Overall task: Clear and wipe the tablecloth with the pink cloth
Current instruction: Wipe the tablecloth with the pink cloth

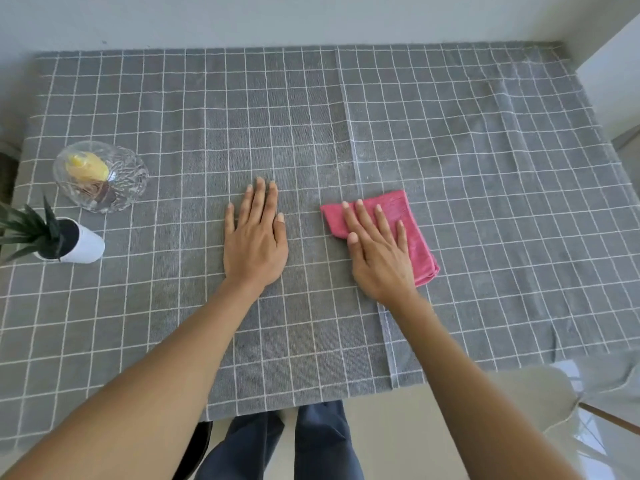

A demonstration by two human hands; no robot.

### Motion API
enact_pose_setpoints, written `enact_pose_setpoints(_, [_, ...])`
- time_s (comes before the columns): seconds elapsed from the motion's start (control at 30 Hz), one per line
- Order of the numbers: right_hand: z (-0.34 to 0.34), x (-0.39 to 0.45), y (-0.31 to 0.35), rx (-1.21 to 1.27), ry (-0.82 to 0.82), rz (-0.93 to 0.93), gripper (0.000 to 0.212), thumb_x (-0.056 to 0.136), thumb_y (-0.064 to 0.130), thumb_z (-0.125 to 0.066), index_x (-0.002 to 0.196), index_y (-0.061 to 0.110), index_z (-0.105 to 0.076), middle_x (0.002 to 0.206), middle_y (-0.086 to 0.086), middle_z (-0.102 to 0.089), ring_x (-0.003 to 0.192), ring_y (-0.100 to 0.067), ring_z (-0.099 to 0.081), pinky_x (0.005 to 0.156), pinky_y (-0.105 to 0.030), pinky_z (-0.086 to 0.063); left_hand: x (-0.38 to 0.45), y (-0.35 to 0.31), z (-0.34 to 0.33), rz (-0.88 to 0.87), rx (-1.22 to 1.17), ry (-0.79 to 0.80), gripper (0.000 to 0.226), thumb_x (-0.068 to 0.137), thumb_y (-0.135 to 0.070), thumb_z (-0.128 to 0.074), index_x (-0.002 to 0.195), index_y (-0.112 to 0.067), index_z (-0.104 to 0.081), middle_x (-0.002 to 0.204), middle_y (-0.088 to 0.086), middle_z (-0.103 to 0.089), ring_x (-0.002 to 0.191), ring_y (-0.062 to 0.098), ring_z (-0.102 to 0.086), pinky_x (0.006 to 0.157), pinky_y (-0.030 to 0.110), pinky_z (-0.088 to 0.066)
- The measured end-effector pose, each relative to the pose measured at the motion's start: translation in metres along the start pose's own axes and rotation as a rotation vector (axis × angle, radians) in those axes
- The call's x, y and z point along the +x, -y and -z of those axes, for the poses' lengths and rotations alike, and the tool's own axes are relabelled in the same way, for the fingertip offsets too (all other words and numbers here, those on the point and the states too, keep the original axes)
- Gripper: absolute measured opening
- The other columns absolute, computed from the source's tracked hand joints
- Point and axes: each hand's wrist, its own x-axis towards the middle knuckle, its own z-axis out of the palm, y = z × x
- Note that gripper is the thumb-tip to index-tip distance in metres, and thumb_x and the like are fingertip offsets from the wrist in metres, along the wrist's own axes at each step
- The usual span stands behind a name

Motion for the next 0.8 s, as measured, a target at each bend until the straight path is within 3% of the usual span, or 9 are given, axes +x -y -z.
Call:
enact_pose_setpoints(0.27, [0.018,0.017,-0.043,-0.048,-0.055,-0.305,0.048,0.103,0.042,-0.01,0.15,0.044,-0.003,0.161,0.014,0.003,0.148,-0.017,0.009,0.117,-0.047,0.013,0.001,0.002,-0.001,0.002,0.016,0.008,0.053,0.102,-0.034,-0.011,0.153,-0.022,0.001,0.161,-0.003,0.004,0.148,0.012,0.006,0.12,0.043,0.003])
enact_pose_setpoints(0.37, [0.012,0.013,-0.015,0.012,-0.023,-0.247,0.047,0.102,0.044,-0.008,0.148,0.044,0.002,0.16,0.014,0.004,0.148,-0.018,0.011,0.113,-0.046,0.019,0.001,0.001,-0.002,0.004,0.024,-0.002,0.053,0.102,-0.033,-0.012,0.152,-0.022,0.001,0.161,-0.002,0.003,0.148,0.013,0.005,0.12,0.043,0.002])
enact_pose_setpoints(0.43, [0.0,0.0,0.016,0.017,0.019,-0.103,0.045,0.1,0.047,-0.002,0.144,0.046,0.009,0.157,0.017,0.006,0.147,-0.018,0.014,0.11,-0.044,0.024,0.001,0.0,-0.002,0.004,0.014,-0.005,0.053,0.102,-0.033,-0.013,0.152,-0.022,-0.001,0.161,-0.002,0.002,0.148,0.013,0.004,0.12,0.043,0.002])
enact_pose_setpoints(0.57, [-0.019,-0.023,0.042,0.002,0.063,0.084,0.049,0.098,0.05,-0.001,0.146,0.049,0.007,0.156,0.022,0.002,0.145,-0.009,0.013,0.115,-0.04,0.018,0.001,0.0,-0.001,0.0,-0.001,-0.009,0.053,0.102,-0.033,-0.015,0.153,-0.022,-0.003,0.161,-0.003,0.0,0.148,0.011,0.003,0.12,0.043,0.001])
enact_pose_setpoints(0.67, [-0.007,-0.014,0.01,-0.008,0.01,0.018,0.049,0.1,0.049,-0.002,0.148,0.045,0.005,0.156,0.022,0.004,0.145,-0.008,0.014,0.115,-0.037,0.018,0.001,0.002,-0.001,-0.006,0.002,-0.007,0.053,0.102,-0.032,-0.013,0.153,-0.022,-0.002,0.161,-0.003,0.0,0.148,0.012,0.004,0.12,0.042,0.002])
enact_pose_setpoints(0.8, [0.004,-0.007,-0.023,-0.039,-0.061,-0.202,0.049,0.102,0.043,-0.007,0.15,0.04,0.0,0.159,0.017,0.004,0.147,-0.012,0.011,0.118,-0.041,0.014,0.002,0.003,-0.002,-0.008,0.01,-0.005,0.053,0.102,-0.031,-0.012,0.153,-0.022,0.0,0.161,-0.003,0.002,0.148,0.012,0.004,0.12,0.042,0.003])
